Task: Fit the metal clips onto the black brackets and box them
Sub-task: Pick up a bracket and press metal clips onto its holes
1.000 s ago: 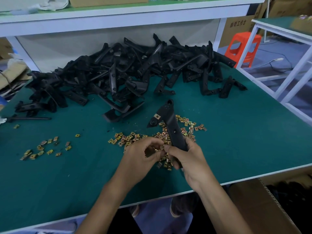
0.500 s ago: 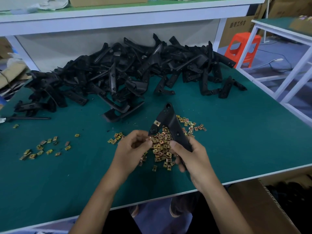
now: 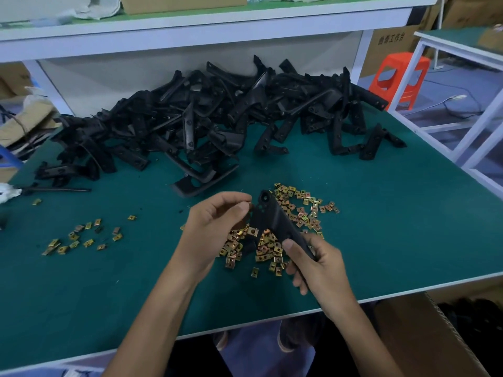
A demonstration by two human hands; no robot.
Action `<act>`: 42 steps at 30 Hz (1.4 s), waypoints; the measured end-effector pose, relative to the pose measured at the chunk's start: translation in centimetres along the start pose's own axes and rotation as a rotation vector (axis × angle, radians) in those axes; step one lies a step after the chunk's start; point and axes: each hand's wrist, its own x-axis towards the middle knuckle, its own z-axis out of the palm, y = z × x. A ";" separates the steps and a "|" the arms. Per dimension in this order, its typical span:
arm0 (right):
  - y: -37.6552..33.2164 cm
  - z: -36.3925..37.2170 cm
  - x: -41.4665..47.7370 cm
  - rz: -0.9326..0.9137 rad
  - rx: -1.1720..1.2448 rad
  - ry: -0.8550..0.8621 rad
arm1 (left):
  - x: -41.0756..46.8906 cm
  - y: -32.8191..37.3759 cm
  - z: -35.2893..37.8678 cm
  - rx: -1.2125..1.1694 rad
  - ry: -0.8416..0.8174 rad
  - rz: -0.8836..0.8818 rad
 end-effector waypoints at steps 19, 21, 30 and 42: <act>0.0 -0.3 0.0 0.013 -0.131 -0.067 | 0.8 1.9 -1.6 0.208 -0.132 -0.071; 0.0 -0.4 0.1 0.014 -0.136 -0.080 | 0.9 2.2 -1.9 0.230 -0.161 -0.081; -0.1 -0.7 0.2 0.021 -0.143 -0.126 | 1.2 2.4 -2.2 0.277 -0.214 -0.079; 0.4 -0.1 0.0 -0.034 -0.264 -0.095 | 1.0 1.6 -1.5 0.299 -0.227 -0.106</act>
